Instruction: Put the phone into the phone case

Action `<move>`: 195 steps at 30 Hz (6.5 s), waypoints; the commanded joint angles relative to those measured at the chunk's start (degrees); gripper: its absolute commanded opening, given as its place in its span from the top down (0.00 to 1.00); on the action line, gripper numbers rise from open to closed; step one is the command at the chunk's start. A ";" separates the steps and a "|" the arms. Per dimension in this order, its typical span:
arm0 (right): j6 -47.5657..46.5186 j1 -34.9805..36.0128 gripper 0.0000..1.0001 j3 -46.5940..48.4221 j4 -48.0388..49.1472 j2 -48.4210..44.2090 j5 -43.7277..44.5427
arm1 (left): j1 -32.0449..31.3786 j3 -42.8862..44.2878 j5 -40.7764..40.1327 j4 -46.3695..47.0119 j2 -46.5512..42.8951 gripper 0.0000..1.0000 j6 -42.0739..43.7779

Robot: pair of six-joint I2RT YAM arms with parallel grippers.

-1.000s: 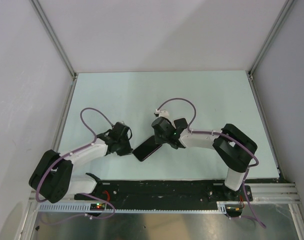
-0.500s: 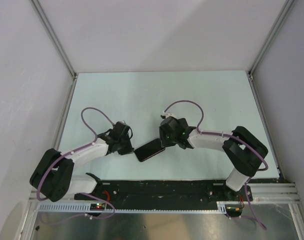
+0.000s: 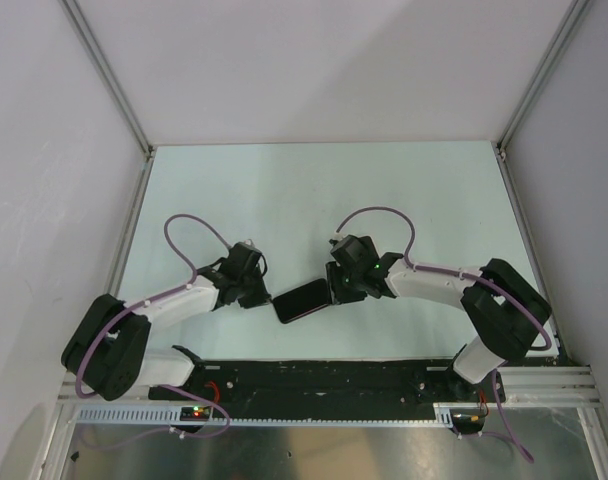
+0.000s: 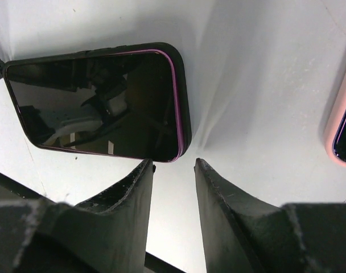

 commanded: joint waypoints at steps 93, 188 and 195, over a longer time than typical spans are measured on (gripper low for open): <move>5.17 4.91 0.98 9.08 -8.26 22.15 13.15 | -1.37 0.97 1.38 1.75 2.52 0.86 -0.34; 6.23 8.40 0.79 -1.45 -6.13 17.99 10.08 | -1.60 2.41 1.72 1.68 3.64 0.86 0.62; 7.89 10.72 0.82 -1.58 -6.65 21.86 10.61 | -1.60 2.72 1.67 1.60 4.05 0.85 0.91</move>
